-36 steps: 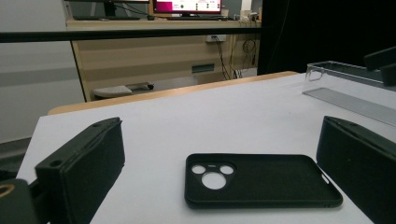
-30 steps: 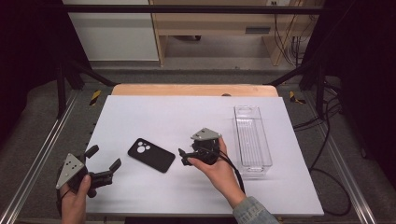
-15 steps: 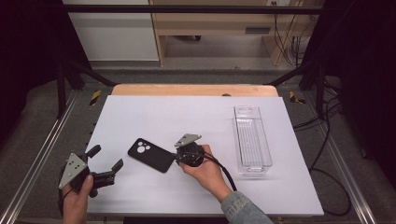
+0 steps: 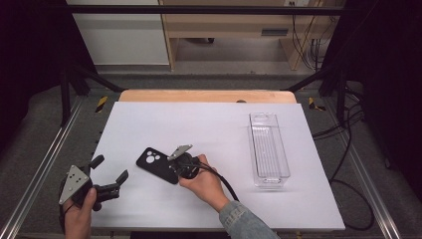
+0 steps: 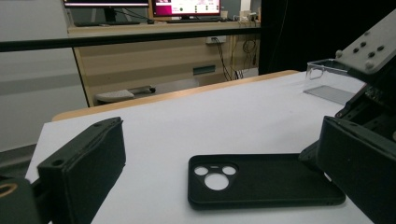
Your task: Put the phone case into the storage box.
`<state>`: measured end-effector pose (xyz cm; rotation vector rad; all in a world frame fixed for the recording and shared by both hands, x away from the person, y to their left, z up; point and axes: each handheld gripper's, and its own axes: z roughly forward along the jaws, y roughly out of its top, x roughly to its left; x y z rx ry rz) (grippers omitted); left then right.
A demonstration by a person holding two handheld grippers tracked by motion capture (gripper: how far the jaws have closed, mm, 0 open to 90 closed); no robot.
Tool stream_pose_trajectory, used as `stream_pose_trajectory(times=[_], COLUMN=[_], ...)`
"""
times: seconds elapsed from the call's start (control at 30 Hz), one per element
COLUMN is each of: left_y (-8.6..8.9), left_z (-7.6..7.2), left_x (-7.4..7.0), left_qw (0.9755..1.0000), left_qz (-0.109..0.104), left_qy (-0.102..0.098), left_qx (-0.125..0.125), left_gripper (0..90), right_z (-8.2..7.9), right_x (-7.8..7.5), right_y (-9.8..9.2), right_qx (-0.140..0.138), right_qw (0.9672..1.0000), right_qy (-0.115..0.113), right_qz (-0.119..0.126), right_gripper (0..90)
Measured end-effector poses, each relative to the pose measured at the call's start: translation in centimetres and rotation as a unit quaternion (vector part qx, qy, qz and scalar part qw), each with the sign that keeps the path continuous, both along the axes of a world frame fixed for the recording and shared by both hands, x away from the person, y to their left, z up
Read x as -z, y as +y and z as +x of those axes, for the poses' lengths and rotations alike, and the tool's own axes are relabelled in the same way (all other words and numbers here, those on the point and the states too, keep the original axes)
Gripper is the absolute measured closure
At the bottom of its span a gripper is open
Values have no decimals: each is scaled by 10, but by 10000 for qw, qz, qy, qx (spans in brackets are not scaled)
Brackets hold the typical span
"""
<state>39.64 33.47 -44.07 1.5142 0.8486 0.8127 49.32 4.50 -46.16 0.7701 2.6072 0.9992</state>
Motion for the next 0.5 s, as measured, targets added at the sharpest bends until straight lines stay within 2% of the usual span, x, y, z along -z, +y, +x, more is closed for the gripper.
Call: stream_pose_trajectory(times=[0.17, 0.37, 0.43, 0.47, 0.5], left_y=[1, -5, -6, -6, -6], left_z=[2, 2, 2, 2, 3], left_x=[-1, -1, 0, 0, 0], left_qw=[9999, 10000, 10000, 10000, 10000], left_qz=[-152, -15, 32, 32, 31], left_qy=[31, 47, 64, 64, 73], left_qx=[-34, 27, 48, 48, 51], left_gripper=[18, 17, 17, 17, 17], right_z=[1, -7, -14, -14, -19], right_x=[6, 4, 3, 3, 2], right_y=[-2, -15, -28, -28, -39], right_qx=[25, 8, -15, -15, 23], right_qw=[9994, 9991, 9988, 9988, 9987], right_qy=[14, 168, 271, 271, 341], right_qz=[-357, -383, -420, -420, -385], right_gripper=[900, 900, 900, 900, 900])
